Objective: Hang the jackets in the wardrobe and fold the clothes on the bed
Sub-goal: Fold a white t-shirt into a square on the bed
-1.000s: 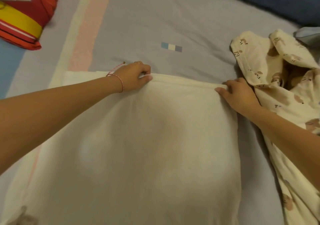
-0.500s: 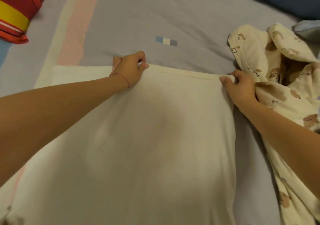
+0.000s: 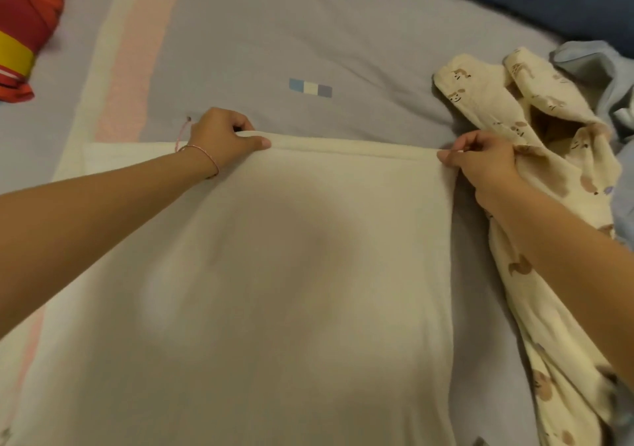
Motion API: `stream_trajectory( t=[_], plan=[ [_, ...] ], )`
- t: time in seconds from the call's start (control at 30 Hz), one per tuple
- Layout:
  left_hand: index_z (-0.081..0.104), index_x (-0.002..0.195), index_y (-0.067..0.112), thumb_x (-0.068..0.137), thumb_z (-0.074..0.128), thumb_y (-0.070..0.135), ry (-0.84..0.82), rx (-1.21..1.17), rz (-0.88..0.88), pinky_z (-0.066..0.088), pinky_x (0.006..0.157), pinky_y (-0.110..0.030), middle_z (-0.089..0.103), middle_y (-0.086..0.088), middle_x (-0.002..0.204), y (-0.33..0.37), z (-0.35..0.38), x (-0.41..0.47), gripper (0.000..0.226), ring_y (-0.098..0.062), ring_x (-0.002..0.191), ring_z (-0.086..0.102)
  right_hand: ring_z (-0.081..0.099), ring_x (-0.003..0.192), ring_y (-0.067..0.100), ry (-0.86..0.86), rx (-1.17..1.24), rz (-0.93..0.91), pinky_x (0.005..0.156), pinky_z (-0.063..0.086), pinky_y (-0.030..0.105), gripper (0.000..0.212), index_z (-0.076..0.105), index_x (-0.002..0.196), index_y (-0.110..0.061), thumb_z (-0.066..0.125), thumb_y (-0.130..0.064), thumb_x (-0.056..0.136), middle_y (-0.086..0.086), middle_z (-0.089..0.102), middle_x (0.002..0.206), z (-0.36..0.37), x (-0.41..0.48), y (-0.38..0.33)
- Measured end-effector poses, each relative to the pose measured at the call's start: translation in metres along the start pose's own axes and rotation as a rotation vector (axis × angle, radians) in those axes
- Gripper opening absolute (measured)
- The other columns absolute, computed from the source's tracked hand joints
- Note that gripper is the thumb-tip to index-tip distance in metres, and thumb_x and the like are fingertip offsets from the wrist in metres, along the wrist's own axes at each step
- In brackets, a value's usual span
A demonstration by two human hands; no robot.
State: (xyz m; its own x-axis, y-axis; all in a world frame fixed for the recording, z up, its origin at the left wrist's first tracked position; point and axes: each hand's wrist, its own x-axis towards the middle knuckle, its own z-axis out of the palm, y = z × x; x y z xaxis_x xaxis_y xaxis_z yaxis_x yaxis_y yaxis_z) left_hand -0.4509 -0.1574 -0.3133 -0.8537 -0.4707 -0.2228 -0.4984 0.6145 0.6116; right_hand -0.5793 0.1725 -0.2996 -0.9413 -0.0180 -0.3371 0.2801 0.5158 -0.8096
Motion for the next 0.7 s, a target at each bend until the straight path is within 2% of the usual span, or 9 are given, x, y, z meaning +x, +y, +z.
stream_trajectory(
  t=[0.1,0.13,0.2,0.23,0.3,0.37,0.53,0.63,0.7],
  plan=[
    [0.063,0.08,0.027,0.072,0.075,0.041,0.051,0.107,0.011,0.037,0.093,-0.034,0.061,0.007,0.085,0.003,0.011,-0.002,0.019,-0.02,0.092,0.057,0.054,0.069,0.015,0.036,-0.168,-0.03,0.058,0.044,0.011,0.022,0.054,0.074,-0.015,0.066,0.001,0.082,0.002,0.056,0.076,0.013,0.0,0.007],
    [0.062,0.09,0.027,0.075,0.073,0.036,0.113,0.167,0.087,0.029,0.091,-0.032,0.059,0.006,0.094,0.004,0.017,-0.006,0.021,-0.019,0.098,0.054,0.058,0.084,0.021,0.096,-0.285,-0.112,0.071,0.045,0.017,0.016,0.057,0.085,-0.013,0.061,0.002,0.083,0.005,0.06,0.089,0.019,-0.006,0.009],
    [0.056,0.11,0.023,0.081,0.065,0.027,0.221,0.297,0.284,0.02,0.092,-0.033,0.053,-0.001,0.116,0.004,0.031,-0.024,0.03,-0.022,0.112,0.047,0.052,0.111,0.03,0.226,-0.565,-0.446,0.092,0.039,0.032,0.03,0.057,0.112,-0.01,0.054,-0.002,0.083,0.01,0.057,0.118,0.04,-0.029,0.014],
    [0.052,0.119,0.021,0.085,0.058,0.027,0.236,0.355,0.385,0.018,0.096,-0.035,0.049,-0.005,0.127,0.003,0.037,-0.039,0.036,-0.023,0.12,0.043,0.048,0.12,0.033,0.182,-0.621,-0.657,0.1,0.034,0.038,0.038,0.054,0.123,-0.008,0.053,-0.008,0.085,0.013,0.053,0.129,0.053,-0.047,0.016],
    [0.043,0.135,0.017,0.09,0.042,0.034,0.134,0.463,0.572,0.013,0.105,-0.043,0.04,-0.01,0.143,-0.004,0.053,-0.071,0.048,-0.025,0.133,0.035,0.035,0.137,0.03,-0.176,-0.769,-1.034,0.112,0.022,0.042,0.051,0.042,0.142,-0.011,0.043,-0.029,0.095,0.012,0.041,0.147,0.075,-0.083,0.029],
    [0.034,0.143,0.019,0.091,0.03,0.044,-0.022,0.598,0.678,0.01,0.108,-0.051,0.031,-0.008,0.151,-0.015,0.062,-0.098,0.058,-0.026,0.139,0.028,0.027,0.142,0.025,-0.409,-0.986,-1.17,0.115,0.014,0.042,0.059,0.03,0.148,-0.021,0.026,-0.05,0.097,0.004,0.029,0.154,0.069,-0.088,0.054],
    [0.014,0.148,0.034,0.086,0.015,0.066,-0.051,0.736,0.442,0.004,0.102,-0.07,0.013,0.002,0.157,-0.072,0.031,-0.097,0.07,-0.029,0.144,0.009,0.007,0.146,0.028,-0.111,-0.935,-0.518,0.118,0.002,0.047,0.062,0.011,0.152,-0.031,0.017,-0.054,0.094,0.001,0.009,0.16,0.016,-0.027,0.079],
    [0.003,0.147,0.04,0.084,0.013,0.069,0.002,0.7,0.185,-0.003,0.101,-0.071,0.0,0.007,0.158,-0.084,0.014,-0.073,0.07,-0.027,0.145,-0.003,0.002,0.147,0.027,0.037,-0.992,-0.32,0.118,-0.002,0.051,0.064,0.006,0.153,-0.022,0.011,-0.042,0.093,0.003,0.003,0.161,0.03,-0.03,0.064],
    [-0.001,0.147,0.041,0.089,0.014,0.066,0.03,0.637,0.08,-0.007,0.103,-0.07,-0.005,0.009,0.158,-0.08,0.01,-0.062,0.065,-0.024,0.145,-0.008,-0.002,0.147,0.026,0.13,-0.971,-0.33,0.117,-0.007,0.047,0.066,0.007,0.152,-0.011,0.016,-0.036,0.092,0.008,-0.001,0.16,0.06,-0.06,0.045]
  ],
)
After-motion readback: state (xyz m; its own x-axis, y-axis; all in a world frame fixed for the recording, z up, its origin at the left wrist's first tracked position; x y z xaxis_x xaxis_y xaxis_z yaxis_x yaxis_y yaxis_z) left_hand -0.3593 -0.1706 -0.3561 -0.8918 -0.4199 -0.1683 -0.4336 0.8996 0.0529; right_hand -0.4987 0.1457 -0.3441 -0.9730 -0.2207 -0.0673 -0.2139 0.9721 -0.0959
